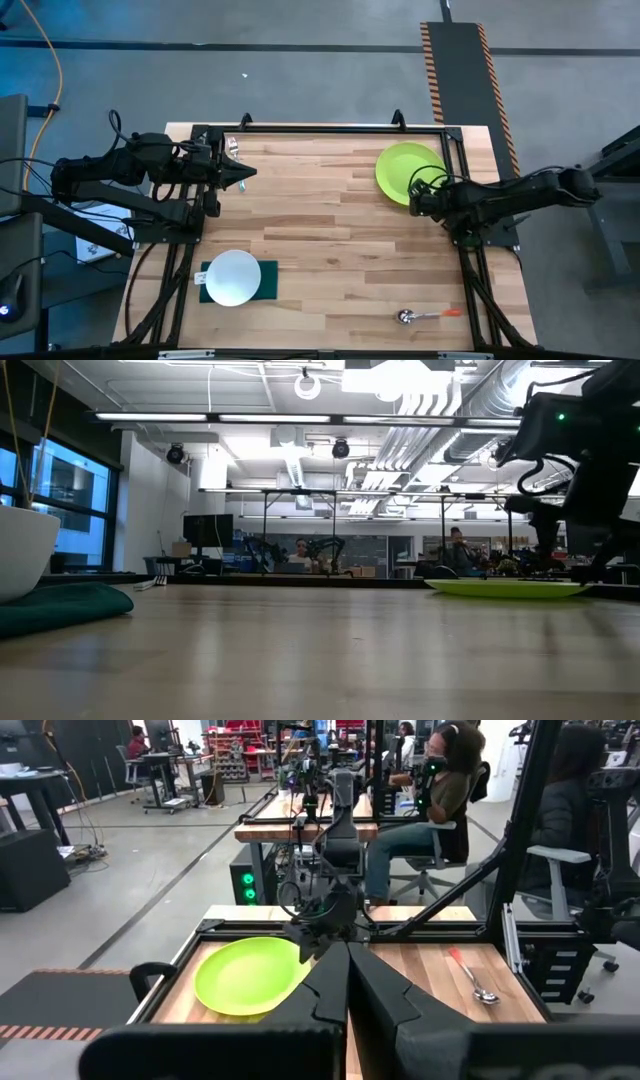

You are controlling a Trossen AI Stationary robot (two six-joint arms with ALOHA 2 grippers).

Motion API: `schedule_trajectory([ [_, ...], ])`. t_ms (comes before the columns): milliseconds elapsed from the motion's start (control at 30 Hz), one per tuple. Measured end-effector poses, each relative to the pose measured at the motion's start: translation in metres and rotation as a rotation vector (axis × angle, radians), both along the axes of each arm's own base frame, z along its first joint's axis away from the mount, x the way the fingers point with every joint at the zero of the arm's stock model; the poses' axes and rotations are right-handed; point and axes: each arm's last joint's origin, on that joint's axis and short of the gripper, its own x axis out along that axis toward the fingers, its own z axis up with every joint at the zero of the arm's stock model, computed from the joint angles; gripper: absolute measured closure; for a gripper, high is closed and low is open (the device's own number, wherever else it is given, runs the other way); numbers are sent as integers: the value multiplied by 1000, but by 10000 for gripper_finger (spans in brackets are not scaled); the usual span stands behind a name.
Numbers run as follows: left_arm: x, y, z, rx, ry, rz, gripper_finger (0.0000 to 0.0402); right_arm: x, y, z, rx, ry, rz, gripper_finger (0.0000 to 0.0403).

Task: Set table place
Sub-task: Move the green plate to the center of the table

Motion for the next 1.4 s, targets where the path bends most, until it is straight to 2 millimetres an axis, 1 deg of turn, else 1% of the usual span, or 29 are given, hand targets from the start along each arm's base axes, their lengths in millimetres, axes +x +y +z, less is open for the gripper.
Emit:
schedule_trajectory([
  [200,0,0,0,0,0,0,401,-1,-9,-1,1,-4,-65,206],
  [400,0,0,0,0,0,0,401,1,-11,-1,29,-35,-80,206],
  [900,0,0,0,0,0,0,401,13,-21,-17,44,24,-141,210],
  [967,0,0,0,0,0,0,401,14,-21,-20,47,34,-141,223],
  [1033,0,0,0,0,0,0,401,14,-21,-21,52,43,-140,248],
  [1167,0,0,0,0,0,0,401,14,-21,-21,60,53,-127,320],
  [1267,0,0,0,0,0,0,401,16,-22,-18,31,36,-88,379],
  [1333,0,0,0,0,0,0,401,16,-22,-17,17,41,-58,393],
  [1400,0,0,0,0,0,0,401,16,-22,-15,17,41,-54,391],
])
